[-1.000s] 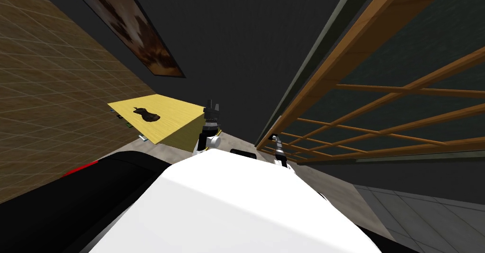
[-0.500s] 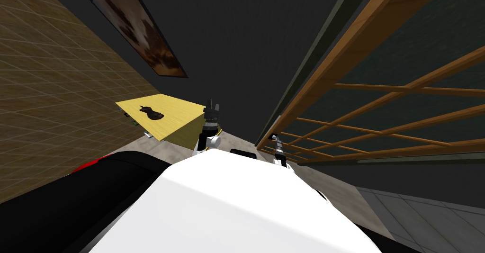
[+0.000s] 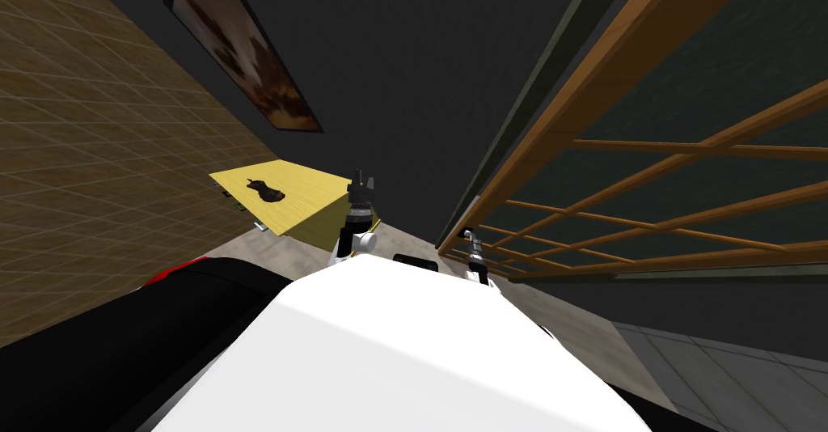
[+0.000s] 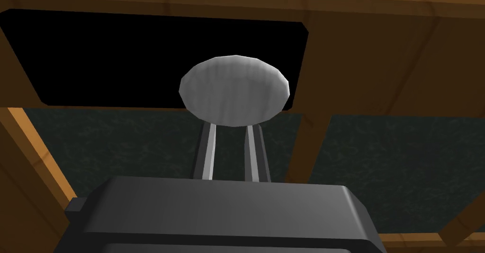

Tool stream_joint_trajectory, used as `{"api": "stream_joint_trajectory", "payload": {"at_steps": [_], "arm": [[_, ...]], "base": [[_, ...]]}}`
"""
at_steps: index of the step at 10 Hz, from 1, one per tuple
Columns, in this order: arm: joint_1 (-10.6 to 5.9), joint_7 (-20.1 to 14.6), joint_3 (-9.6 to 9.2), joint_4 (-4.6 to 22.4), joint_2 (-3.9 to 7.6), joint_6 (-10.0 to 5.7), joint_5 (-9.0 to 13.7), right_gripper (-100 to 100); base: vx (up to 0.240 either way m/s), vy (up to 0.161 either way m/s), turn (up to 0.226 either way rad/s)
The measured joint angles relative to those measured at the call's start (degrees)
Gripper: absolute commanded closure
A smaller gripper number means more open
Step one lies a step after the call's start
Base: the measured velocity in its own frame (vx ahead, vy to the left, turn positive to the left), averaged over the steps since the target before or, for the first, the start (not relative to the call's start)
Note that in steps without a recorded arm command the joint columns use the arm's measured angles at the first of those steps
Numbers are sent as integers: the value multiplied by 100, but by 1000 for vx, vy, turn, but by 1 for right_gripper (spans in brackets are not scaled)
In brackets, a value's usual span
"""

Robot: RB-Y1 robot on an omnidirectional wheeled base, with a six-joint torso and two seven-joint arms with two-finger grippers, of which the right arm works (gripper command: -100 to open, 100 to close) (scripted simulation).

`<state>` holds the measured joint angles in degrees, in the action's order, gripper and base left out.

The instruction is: Pull the door open

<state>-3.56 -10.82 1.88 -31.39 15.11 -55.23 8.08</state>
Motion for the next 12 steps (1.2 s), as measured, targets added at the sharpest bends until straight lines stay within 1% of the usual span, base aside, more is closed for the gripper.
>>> {"api": "stream_joint_trajectory", "payload": {"at_steps": [1, 2, 3, 4, 5, 6, 7, 8, 9, 10, 11, 12], "arm": [[4, -97, -9, 10, -19, -6, 25, 100], [114, -209, -24, -182, -29, 81, 71, 100], [-33, -333, -39, 43, -21, 29, 94, 100], [-173, -518, -68, 319, 14, -93, 136, 100], [-265, -657, -87, 531, 12, -220, 158, 100], [-284, -713, -101, 684, 2, -289, 160, -100], [-268, -796, -87, 692, 15, -276, 205, -100], [-302, -916, -78, 748, 30, -270, 254, -100], [-299, -1028, -70, 704, 31, -249, 303, -100], [-323, -1161, -58, 671, 49, -265, 360, -100], [-399, -1308, -71, 782, 20, -309, 407, -100], [-355, -1462, -109, 677, -45, -256, 450, -100]], "base": [[-31, -16, 70], [-40, -14, 29], [-44, -16, 72], [-26, -21, 18], [-4, -7, 0], [-31, -17, 22], [-56, -17, 39], [-55, -19, 53], [-56, -18, 61], [-83, -6, 86], [-99, 22, 122], [-94, 25, 89]]}}
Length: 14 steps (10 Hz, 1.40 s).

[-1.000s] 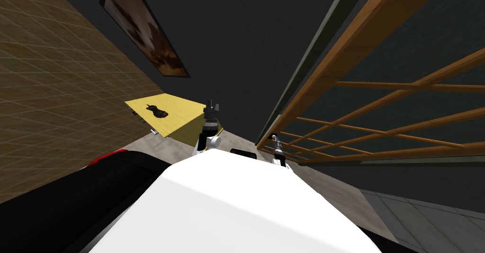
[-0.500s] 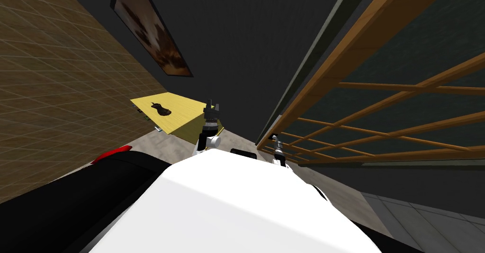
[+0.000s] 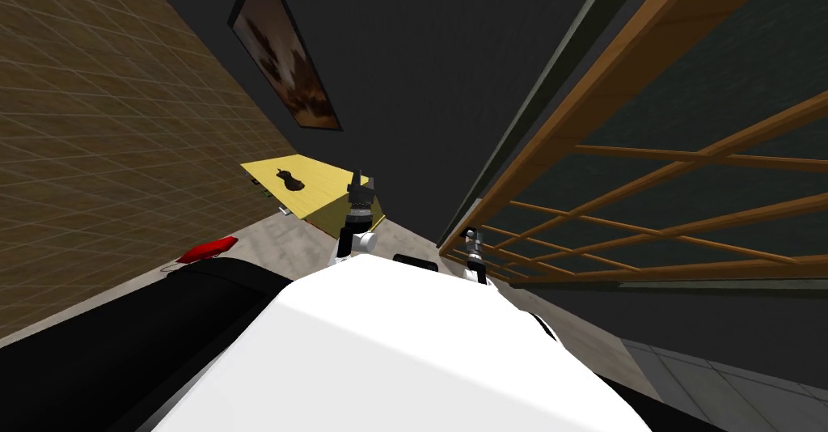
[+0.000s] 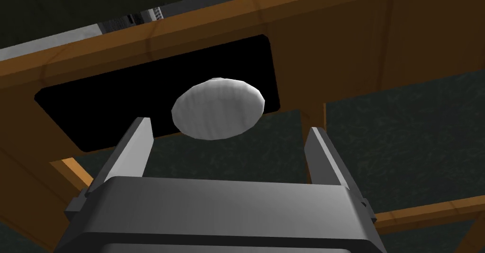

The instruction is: Pull the door open

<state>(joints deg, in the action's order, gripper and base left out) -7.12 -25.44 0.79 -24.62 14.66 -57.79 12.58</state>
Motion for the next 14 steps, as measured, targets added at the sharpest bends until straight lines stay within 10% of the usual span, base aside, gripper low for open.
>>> {"api": "stream_joint_trajectory", "payload": {"at_steps": [14], "arm": [[-99, -2014, -93, -206, -237, 250, 781, -100]], "base": [[-62, -20, 66]]}}
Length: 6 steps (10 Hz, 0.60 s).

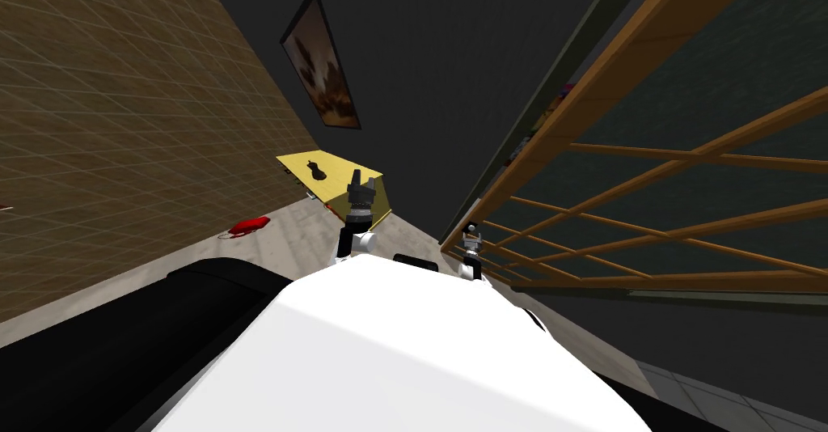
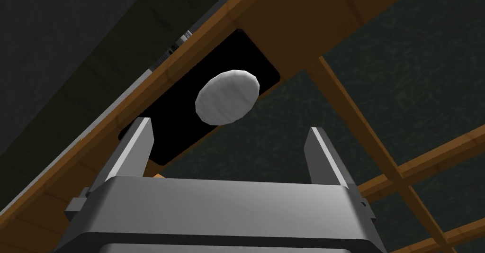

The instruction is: Pull the door open

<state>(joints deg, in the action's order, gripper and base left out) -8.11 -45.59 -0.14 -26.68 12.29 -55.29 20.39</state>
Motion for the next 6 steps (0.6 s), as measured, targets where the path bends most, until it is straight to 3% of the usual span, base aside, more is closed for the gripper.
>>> {"api": "stream_joint_trajectory", "payload": {"at_steps": [6], "arm": [[-57, -887, -35, -86, -101, 109, 375, -100]], "base": [[-73, -22, 72]]}}
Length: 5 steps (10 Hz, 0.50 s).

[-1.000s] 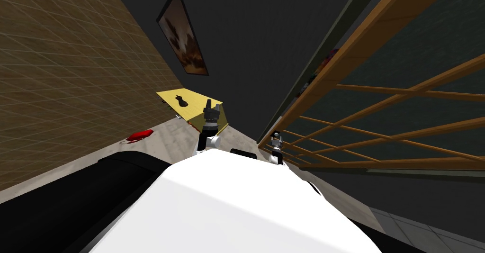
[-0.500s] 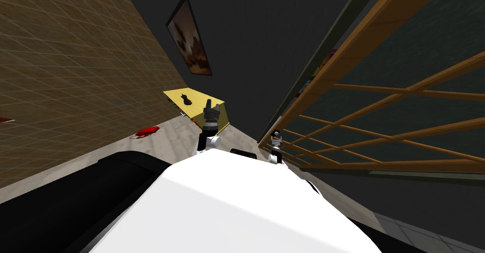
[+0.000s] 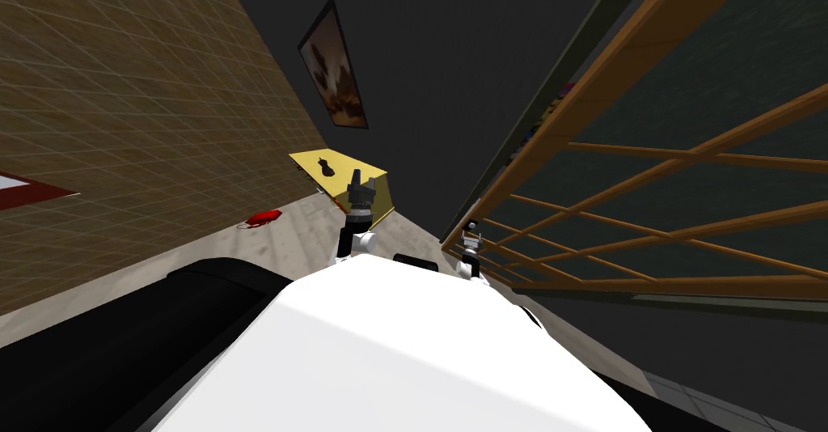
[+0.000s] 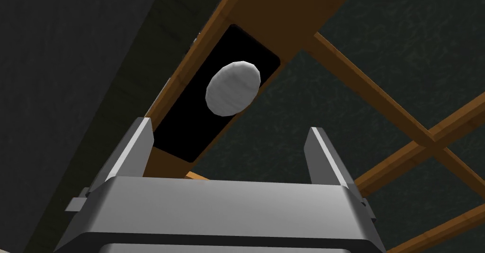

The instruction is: Pull the door open

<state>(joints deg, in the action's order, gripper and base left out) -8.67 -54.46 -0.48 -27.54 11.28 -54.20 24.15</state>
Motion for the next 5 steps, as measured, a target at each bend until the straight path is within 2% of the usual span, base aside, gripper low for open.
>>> {"api": "stream_joint_trajectory", "payload": {"at_steps": [5], "arm": [[-53, -700, -26, -30, -70, 56, 268, -100]], "base": [[-59, -23, 59]]}}
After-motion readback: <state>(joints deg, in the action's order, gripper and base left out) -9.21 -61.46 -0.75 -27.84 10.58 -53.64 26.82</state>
